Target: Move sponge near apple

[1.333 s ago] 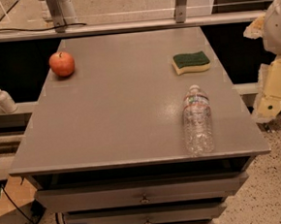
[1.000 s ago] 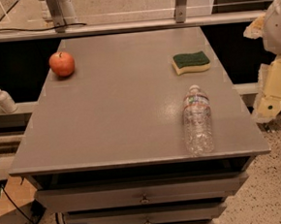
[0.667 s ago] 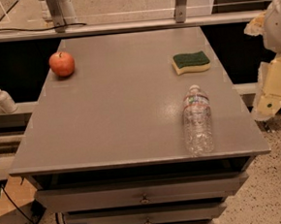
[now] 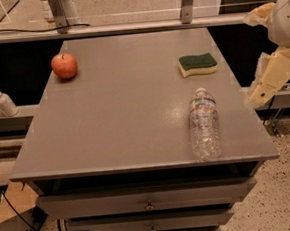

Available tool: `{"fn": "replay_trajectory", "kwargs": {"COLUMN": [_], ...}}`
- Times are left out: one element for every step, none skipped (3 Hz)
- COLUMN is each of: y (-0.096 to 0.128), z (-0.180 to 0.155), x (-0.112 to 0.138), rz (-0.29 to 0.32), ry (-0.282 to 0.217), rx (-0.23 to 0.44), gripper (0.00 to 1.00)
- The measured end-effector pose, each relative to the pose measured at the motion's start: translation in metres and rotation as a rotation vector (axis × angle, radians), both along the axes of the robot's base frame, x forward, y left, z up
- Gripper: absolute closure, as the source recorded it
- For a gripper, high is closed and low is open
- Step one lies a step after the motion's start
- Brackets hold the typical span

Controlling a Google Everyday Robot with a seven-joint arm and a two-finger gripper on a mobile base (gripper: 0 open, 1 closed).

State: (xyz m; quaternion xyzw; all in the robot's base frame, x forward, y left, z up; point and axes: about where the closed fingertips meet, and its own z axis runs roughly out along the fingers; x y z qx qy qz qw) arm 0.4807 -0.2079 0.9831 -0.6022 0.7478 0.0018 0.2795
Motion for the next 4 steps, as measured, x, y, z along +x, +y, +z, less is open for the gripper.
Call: {"fn": "replay_trajectory", "kwargs": {"y": [0.013,0.016,0.022,0.032], "z": [0.002,0.001,-0.008,-0.013], "x": [0.032,0.033,0.045,0.079], "rz": [0.053,0.059,0.033,-0.003], "ry": [-0.047,-0.046,-0.046,-0.078], "rx": [0.114,0.123,0.164,0.273], "gripper": [0.0,0.0,0.0,0.0]}}
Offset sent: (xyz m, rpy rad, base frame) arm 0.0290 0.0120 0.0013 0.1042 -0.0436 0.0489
